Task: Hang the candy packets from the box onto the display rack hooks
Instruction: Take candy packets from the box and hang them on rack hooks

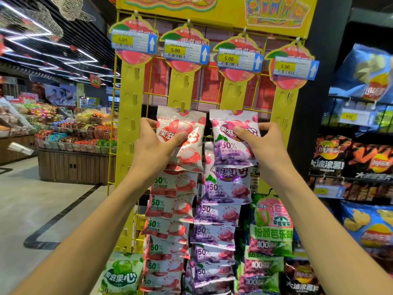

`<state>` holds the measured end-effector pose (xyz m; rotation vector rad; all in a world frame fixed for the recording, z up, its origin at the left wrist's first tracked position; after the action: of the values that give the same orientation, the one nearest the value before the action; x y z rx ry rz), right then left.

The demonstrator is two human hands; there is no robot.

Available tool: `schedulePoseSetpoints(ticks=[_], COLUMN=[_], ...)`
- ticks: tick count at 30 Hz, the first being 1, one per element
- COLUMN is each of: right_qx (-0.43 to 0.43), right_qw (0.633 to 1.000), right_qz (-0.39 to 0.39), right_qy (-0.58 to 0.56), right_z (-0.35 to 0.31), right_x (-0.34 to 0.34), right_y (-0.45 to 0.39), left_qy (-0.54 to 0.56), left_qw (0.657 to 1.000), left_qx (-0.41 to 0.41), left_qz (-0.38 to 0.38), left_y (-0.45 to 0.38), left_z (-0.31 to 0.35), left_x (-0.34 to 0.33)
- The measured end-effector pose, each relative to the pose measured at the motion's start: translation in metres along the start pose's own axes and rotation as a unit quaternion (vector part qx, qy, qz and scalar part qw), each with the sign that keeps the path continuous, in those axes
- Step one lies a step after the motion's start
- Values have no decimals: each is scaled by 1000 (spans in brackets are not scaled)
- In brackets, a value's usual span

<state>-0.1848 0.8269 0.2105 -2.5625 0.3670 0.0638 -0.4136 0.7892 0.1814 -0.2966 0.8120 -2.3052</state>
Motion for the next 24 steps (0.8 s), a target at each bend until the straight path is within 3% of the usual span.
schedulePoseSetpoints(ticks=[10, 16, 24], right_qx=[-7, 106, 166], right_qw=[999, 978, 933], right_qz=[4, 49, 78], right_qy=[35, 173, 311], right_z=[15, 21, 26], right_x=[4, 3, 3], right_y=[9, 20, 25], left_qy=[1, -32, -140], left_qw=[1000, 997, 975], left_qx=[-3, -57, -150], left_qz=[5, 39, 88], left_y=[2, 9, 6], left_z=[1, -2, -5], left_x=[1, -1, -9])
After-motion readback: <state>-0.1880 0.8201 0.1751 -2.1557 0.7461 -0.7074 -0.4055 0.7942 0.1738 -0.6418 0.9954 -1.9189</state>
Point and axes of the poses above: each hand's wrist, its own y-axis away from the middle knuckle, its own x-axis out of the back of the hand, z = x × y, the point moved 1 cm from there along -y, towards the middle knuckle, and after that the axes turned 10 degrees about z, right-handed, at the moved point
